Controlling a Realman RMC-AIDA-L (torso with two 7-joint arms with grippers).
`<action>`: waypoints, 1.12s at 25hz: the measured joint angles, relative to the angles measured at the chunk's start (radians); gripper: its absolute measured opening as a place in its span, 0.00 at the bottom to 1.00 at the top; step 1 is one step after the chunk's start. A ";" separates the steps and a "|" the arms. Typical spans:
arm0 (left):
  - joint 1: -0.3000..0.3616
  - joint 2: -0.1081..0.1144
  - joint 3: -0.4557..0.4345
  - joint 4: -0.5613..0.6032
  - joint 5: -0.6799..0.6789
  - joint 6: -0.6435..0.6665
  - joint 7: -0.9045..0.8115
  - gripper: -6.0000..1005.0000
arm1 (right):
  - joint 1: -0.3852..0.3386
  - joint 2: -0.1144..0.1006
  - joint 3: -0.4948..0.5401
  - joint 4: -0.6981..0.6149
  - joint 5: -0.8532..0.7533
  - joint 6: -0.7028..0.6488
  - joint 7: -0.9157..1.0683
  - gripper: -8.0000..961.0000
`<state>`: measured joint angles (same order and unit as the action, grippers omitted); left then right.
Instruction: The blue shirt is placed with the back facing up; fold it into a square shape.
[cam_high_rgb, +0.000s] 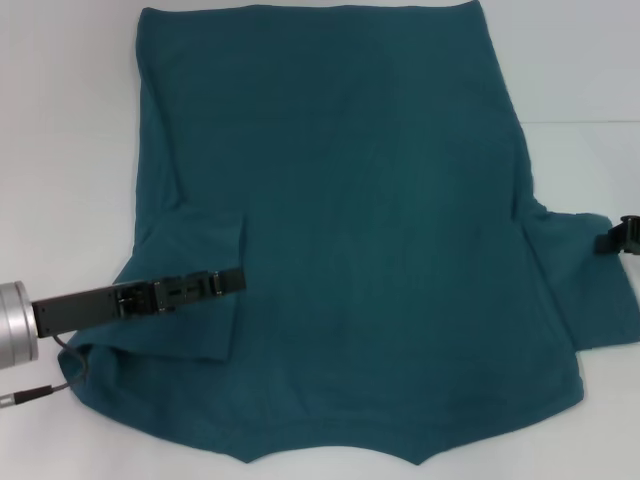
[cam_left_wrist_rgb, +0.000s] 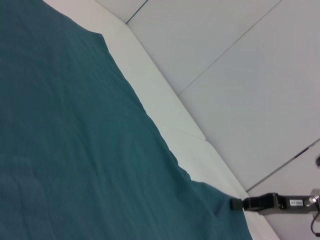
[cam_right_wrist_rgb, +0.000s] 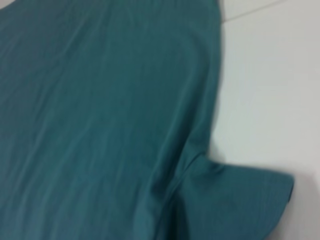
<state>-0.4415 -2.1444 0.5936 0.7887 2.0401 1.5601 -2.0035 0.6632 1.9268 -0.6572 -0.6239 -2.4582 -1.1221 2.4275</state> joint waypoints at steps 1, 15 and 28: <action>0.001 0.000 0.000 0.000 0.000 0.000 0.000 0.93 | 0.000 0.002 -0.011 -0.010 -0.009 0.011 -0.004 0.02; 0.004 0.000 -0.001 0.001 0.000 -0.010 -0.006 0.93 | 0.070 0.014 -0.054 -0.070 -0.241 0.065 0.015 0.05; 0.006 -0.003 -0.003 0.000 -0.001 -0.022 -0.006 0.93 | 0.141 0.016 -0.056 -0.088 -0.346 0.076 0.038 0.07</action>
<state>-0.4355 -2.1475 0.5904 0.7884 2.0394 1.5383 -2.0096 0.8038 1.9432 -0.7133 -0.7114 -2.8038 -1.0459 2.4651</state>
